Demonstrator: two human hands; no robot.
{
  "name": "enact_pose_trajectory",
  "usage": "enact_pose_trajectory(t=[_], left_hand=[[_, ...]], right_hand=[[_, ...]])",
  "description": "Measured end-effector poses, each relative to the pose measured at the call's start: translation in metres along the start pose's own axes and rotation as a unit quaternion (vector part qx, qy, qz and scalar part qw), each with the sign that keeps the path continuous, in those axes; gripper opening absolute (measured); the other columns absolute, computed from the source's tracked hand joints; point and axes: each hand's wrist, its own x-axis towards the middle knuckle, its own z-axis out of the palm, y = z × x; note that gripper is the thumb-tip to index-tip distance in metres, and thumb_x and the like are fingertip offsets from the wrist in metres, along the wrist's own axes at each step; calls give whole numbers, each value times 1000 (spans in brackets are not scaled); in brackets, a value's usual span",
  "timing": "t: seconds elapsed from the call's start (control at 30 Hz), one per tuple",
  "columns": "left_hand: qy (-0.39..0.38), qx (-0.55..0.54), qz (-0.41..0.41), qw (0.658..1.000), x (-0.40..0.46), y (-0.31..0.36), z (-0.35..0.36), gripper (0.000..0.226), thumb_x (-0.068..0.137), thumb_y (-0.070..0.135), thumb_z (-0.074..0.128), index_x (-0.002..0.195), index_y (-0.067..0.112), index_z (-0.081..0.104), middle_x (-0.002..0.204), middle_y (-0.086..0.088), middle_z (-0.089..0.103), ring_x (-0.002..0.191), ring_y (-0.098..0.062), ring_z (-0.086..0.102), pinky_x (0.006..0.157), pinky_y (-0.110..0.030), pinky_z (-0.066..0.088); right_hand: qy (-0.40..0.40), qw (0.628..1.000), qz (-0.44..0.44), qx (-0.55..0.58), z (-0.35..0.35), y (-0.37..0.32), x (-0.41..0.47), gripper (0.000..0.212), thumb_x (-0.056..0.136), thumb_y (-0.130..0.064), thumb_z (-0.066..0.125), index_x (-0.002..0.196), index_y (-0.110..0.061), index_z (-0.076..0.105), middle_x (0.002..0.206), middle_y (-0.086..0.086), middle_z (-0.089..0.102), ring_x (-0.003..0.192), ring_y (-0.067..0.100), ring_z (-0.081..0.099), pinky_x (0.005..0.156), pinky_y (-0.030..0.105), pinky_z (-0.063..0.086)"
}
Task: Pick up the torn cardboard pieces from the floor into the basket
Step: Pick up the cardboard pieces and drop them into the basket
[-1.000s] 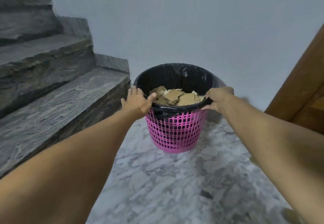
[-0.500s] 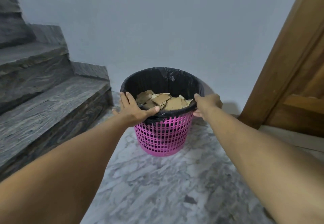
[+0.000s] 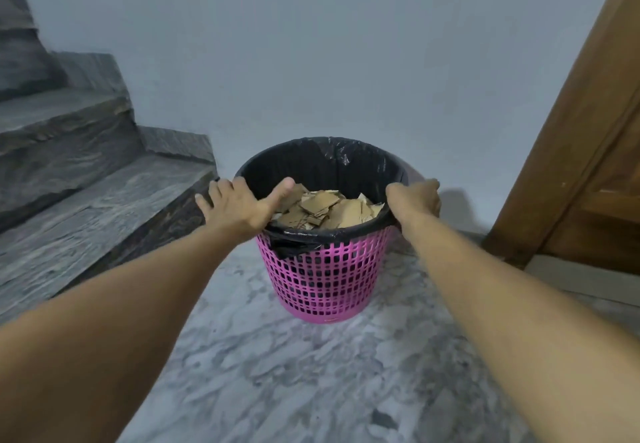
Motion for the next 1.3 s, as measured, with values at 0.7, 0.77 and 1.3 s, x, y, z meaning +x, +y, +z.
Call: enact_pose_trajectory(t=[0.7, 0.77, 1.3], left_hand=[[-109, 19, 175, 978, 187, 16, 18, 89, 90, 66, 34, 152, 8, 7, 157, -13, 22, 138, -33, 33, 108, -47, 34], [-110, 15, 179, 978, 191, 17, 22, 91, 89, 67, 34, 152, 7, 8, 156, -14, 23, 137, -34, 34, 107, -47, 35], [-59, 140, 312, 938, 143, 35, 10, 82, 88, 71, 20, 141, 12, 39, 153, -11, 28, 143, -29, 21, 115, -58, 12]], right_hand=[[-61, 943, -108, -310, 33, -28, 57, 77, 86, 9, 47, 154, -18, 25, 127, 22, 58, 107, 37, 57, 90, 36, 47], [-46, 943, -100, -313, 33, -26, 60, 77, 84, 10, 47, 154, -16, 29, 130, 22, 57, 110, 38, 57, 91, 36, 46], [-40, 978, -7, -203, -2, -35, 43, 59, 96, -45, 54, 139, -5, 50, 139, 13, 54, 127, 30, 51, 102, 34, 41]])
